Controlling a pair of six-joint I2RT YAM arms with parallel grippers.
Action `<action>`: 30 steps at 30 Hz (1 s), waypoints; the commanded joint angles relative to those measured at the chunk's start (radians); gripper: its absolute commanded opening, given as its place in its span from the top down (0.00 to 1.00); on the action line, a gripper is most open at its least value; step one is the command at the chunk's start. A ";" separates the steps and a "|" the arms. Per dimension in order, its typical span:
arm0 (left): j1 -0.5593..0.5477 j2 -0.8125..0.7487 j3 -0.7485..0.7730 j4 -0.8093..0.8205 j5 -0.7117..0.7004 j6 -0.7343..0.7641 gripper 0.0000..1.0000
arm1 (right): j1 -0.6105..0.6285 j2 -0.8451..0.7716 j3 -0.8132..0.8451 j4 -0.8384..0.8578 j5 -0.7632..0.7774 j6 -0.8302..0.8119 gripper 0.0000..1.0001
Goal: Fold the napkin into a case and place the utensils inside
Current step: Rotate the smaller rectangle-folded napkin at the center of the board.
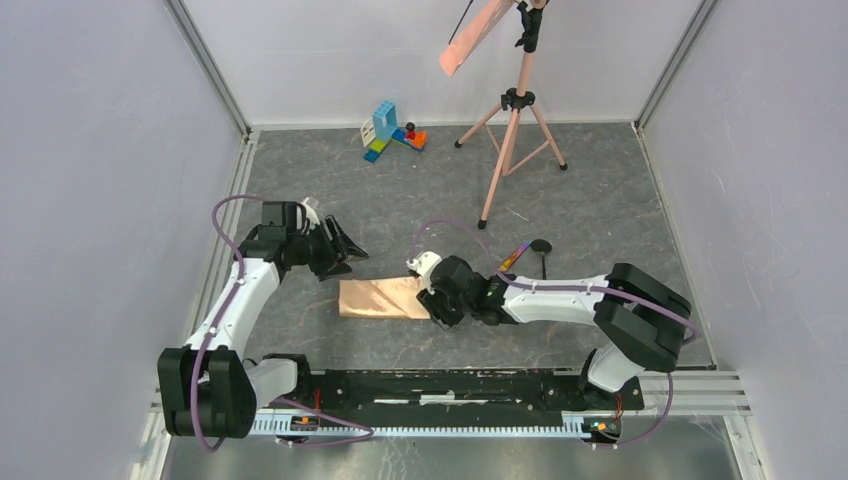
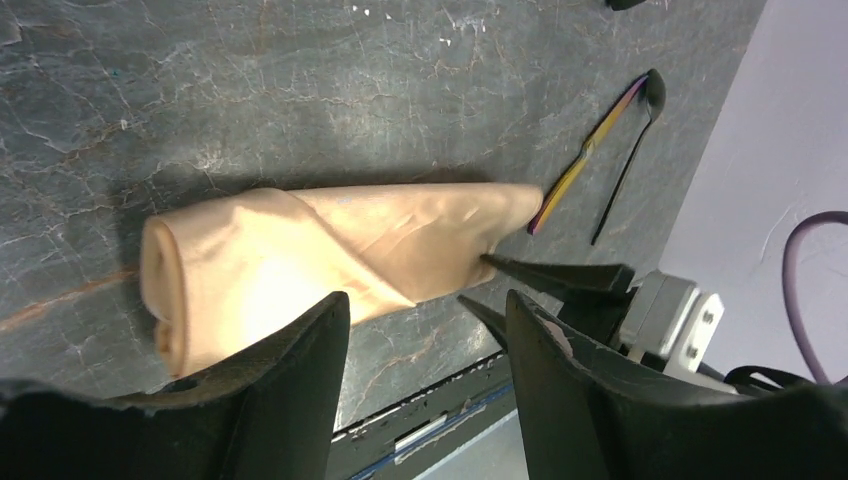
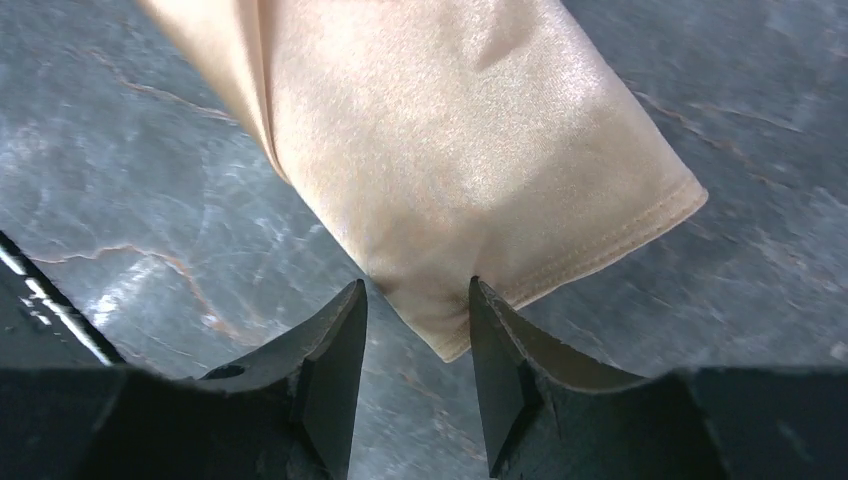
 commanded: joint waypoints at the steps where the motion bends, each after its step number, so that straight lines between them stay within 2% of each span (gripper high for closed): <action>1: -0.004 -0.007 -0.007 -0.015 0.009 0.017 0.37 | -0.012 -0.063 0.011 -0.063 -0.006 -0.038 0.51; 3: -0.004 -0.043 -0.053 -0.003 -0.080 -0.077 0.38 | -0.017 -0.078 0.031 -0.021 -0.085 -0.014 0.47; 6: -0.005 -0.157 -0.165 0.088 -0.144 -0.228 0.38 | -0.063 -0.077 0.045 0.049 -0.167 0.053 0.43; 9: -0.005 -0.222 -0.245 0.147 -0.163 -0.301 0.36 | -0.144 -0.062 0.013 0.180 -0.293 0.144 0.42; 16: -0.005 -0.117 -0.313 0.186 -0.169 -0.311 0.35 | -0.295 0.025 -0.087 0.513 -0.567 0.301 0.44; 18: -0.004 -0.089 -0.321 0.182 -0.197 -0.309 0.35 | -0.327 0.046 -0.123 0.565 -0.591 0.321 0.45; 22: -0.004 -0.046 -0.342 0.178 -0.267 -0.293 0.34 | -0.357 0.074 -0.161 0.515 -0.531 0.255 0.45; 25: -0.005 -0.037 -0.321 0.160 -0.252 -0.245 0.34 | -0.355 0.082 -0.160 0.438 -0.483 0.196 0.46; 30: -0.005 -0.155 -0.243 0.082 -0.231 -0.185 0.31 | -0.350 0.017 -0.107 0.369 -0.519 0.188 0.46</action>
